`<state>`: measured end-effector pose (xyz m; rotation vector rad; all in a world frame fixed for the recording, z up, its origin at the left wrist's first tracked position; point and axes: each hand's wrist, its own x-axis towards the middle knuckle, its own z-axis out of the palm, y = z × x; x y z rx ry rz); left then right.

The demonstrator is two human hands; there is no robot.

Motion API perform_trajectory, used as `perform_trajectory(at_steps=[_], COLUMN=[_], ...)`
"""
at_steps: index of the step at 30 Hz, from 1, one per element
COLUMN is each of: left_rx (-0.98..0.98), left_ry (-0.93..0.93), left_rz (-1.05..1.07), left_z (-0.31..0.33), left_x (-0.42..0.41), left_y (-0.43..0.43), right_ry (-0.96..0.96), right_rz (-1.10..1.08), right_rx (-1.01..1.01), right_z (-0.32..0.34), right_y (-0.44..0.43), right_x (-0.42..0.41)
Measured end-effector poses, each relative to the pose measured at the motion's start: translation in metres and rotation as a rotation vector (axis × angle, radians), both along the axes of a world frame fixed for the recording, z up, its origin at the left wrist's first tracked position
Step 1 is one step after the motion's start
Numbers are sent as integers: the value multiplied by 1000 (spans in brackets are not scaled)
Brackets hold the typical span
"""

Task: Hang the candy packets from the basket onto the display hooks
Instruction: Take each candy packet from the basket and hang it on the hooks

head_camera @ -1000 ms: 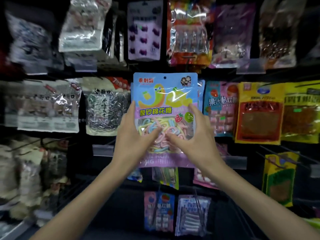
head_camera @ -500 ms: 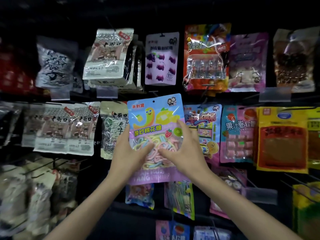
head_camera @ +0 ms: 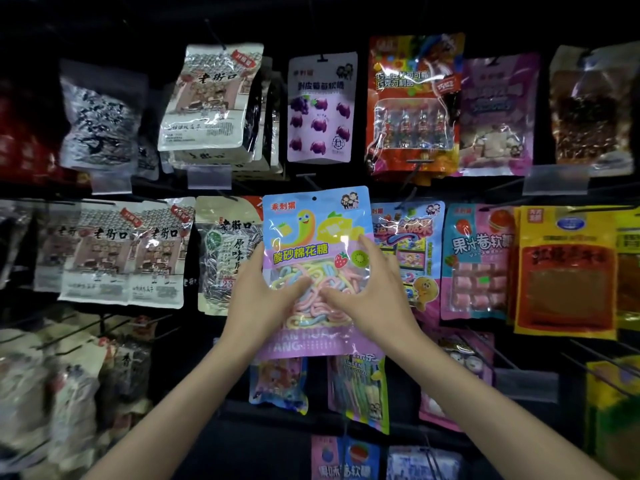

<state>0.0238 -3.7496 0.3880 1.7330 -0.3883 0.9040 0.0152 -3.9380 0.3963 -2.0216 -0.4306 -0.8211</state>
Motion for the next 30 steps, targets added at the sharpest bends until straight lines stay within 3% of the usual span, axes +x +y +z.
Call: perform_trajectory(at_steps=[30], left_rx=[5], left_ry=[4], left_rz=[-16], left_z=[7], left_x=[-3], left_y=[11], right_ry=[21], right_rz=[-9], right_rx=[12], right_z=[9], right_y=[12], right_x=[1])
